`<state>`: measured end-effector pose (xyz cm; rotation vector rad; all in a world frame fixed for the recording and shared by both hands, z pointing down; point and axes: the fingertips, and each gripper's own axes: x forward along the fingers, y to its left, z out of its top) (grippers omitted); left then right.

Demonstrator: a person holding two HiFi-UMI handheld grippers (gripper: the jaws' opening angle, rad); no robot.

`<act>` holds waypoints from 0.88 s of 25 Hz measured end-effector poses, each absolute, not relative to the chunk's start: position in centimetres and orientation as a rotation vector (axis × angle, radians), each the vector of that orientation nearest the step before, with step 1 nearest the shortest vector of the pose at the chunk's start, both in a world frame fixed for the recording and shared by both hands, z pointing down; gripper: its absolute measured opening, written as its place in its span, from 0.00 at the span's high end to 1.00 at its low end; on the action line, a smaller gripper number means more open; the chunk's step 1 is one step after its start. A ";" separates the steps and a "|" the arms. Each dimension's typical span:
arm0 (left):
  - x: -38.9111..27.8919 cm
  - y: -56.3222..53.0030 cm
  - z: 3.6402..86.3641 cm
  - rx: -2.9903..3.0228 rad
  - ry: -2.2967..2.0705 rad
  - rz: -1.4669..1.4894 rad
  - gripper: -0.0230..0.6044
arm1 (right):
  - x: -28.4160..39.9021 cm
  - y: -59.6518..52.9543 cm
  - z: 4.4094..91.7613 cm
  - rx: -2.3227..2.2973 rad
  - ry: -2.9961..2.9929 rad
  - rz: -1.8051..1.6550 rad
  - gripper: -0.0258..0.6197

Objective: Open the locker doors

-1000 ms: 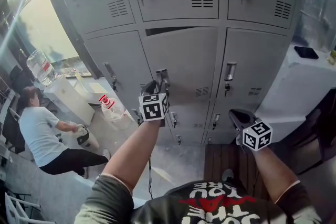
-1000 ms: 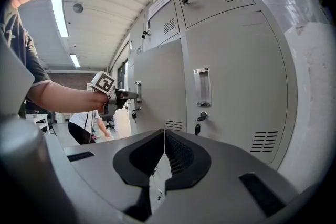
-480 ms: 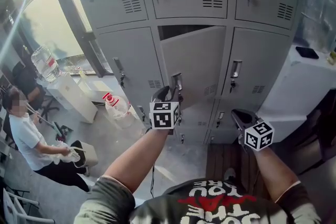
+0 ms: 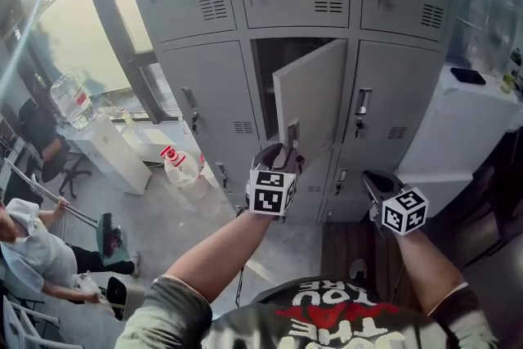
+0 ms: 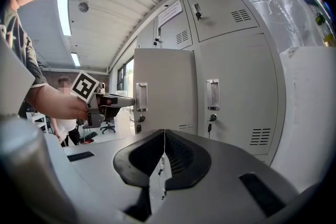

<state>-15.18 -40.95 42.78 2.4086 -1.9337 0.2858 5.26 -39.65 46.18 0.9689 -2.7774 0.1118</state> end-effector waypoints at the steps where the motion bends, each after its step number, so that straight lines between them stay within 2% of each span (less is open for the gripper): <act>1: -14.6 -40.6 42.8 2.423 -1.925 0.295 0.78 | 5.4 -39.2 46.1 0.975 -2.777 0.111 0.90; 15: -5.5 -37.0 42.8 2.643 -1.696 0.327 0.79 | 9.9 -35.5 45.7 1.104 -2.738 0.110 0.90; 19: -3.0 -36.7 42.9 2.670 -1.659 0.333 0.86 | 11.1 -34.9 45.9 1.140 -2.725 0.117 0.90; 22: -1.4 -36.9 43.5 2.681 -1.633 0.340 0.87 | 12.0 -34.5 46.0 1.161 -2.715 0.122 0.90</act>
